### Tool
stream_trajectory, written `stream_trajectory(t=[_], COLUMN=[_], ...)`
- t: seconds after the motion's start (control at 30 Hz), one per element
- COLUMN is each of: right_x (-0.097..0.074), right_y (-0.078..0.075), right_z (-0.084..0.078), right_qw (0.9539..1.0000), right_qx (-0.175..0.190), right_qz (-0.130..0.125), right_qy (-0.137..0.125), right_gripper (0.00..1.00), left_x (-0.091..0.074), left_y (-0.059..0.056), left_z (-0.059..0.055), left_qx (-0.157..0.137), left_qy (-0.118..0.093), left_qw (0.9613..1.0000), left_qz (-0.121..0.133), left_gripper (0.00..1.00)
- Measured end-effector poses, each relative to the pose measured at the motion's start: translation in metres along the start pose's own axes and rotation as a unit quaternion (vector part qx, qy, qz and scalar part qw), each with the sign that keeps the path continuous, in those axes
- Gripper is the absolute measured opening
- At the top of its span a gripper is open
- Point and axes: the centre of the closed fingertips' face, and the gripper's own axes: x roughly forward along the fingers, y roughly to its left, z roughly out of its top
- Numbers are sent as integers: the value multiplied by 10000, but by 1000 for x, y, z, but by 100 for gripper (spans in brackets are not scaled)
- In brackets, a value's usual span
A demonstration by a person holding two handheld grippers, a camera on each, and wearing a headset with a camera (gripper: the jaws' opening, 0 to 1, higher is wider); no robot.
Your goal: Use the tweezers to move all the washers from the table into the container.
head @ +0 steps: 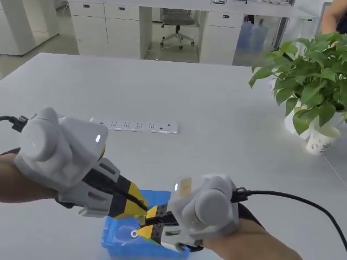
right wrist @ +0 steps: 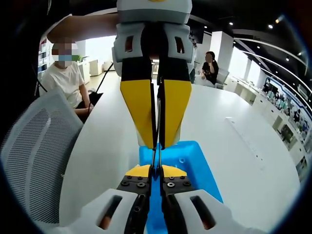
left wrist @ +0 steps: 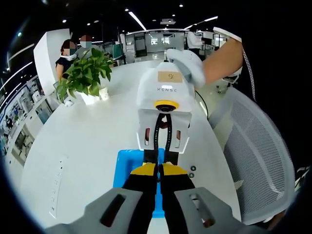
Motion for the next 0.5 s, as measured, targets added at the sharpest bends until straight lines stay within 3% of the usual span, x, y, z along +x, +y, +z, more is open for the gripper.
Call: stream_trajectory(t=[0.5], right_x=[0], right_y=[3], right_z=[0], right_qw=[10000], right_qx=[40], right_qz=[10], right_qy=[-31], right_gripper=[7], left_x=[-1], left_y=[-2], left_z=[-1], left_qx=[19], left_qy=[43], left_qw=[10000], left_qz=[-27], left_gripper=[4])
